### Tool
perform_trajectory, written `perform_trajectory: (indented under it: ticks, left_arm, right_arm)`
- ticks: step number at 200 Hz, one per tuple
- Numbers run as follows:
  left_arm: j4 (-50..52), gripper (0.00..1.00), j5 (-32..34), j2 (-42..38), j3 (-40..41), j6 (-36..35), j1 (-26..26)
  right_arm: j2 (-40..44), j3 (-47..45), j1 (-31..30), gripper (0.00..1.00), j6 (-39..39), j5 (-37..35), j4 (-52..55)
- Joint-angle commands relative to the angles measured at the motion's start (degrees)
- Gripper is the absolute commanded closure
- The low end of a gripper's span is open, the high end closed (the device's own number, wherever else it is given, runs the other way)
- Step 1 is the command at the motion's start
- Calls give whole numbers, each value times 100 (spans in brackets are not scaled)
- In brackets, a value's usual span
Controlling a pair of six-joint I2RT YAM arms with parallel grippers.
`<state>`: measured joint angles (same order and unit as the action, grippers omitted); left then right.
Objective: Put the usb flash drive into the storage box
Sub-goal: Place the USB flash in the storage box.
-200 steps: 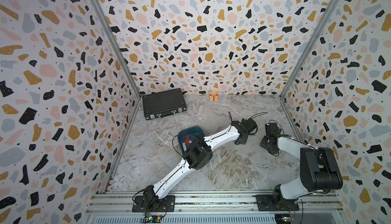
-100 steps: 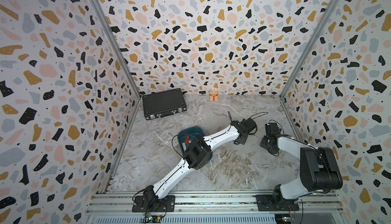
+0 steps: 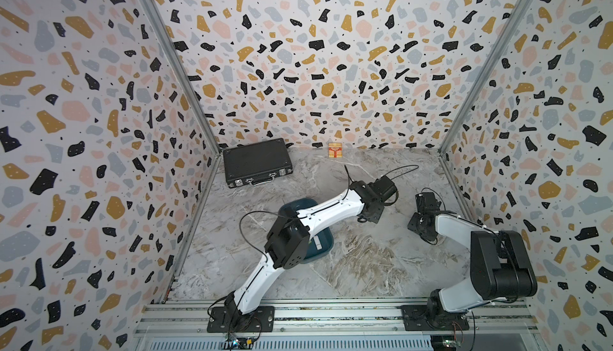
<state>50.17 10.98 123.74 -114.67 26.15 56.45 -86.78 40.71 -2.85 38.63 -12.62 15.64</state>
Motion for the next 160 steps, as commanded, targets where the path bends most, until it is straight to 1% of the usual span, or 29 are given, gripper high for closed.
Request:
perform_trajectory:
  ticks: [1, 25, 36, 55, 69, 97, 120, 127, 139, 160]
  left_arm:
    - [-399, 83, 229, -1208, 1163, 267, -229]
    - [-826, 83, 394, -2620, 2938, 541, -636]
    - [-907, 82, 395, -3130, 3574, 624, -850]
    - [-1145, 81, 234, -3740, 4547, 750, -1172]
    - [-1384, 81, 45, -3914, 5045, 809, -1333]
    - [-1646, 80, -109, -3774, 5373, 802, -1397]
    - [-1834, 77, -222, -3588, 5429, 796, -1426]
    - [-1871, 74, -236, -3541, 5429, 791, -1430]
    - [-1887, 66, -257, -3466, 5429, 787, -1435]
    - [-1841, 55, -233, -3431, 5412, 735, -1453]
  right_arm:
    - [-85, 29, 14, 50, 3, 148, 89]
    - [-76, 17, 15, 50, 5, 152, 86]
    - [-76, 15, 13, 50, 9, 143, 81]
    - [-76, 19, 15, 50, 22, 136, 78]
    - [-84, 33, 12, 50, 18, 134, 88]
    - [-94, 38, 8, 50, 4, 146, 96]
    - [-102, 36, 15, 50, 1, 168, 89]
    - [-102, 40, 16, 50, -4, 168, 97]
    - [-102, 40, 7, 50, 1, 171, 91]
    - [-102, 37, 6, 50, -11, 180, 96]
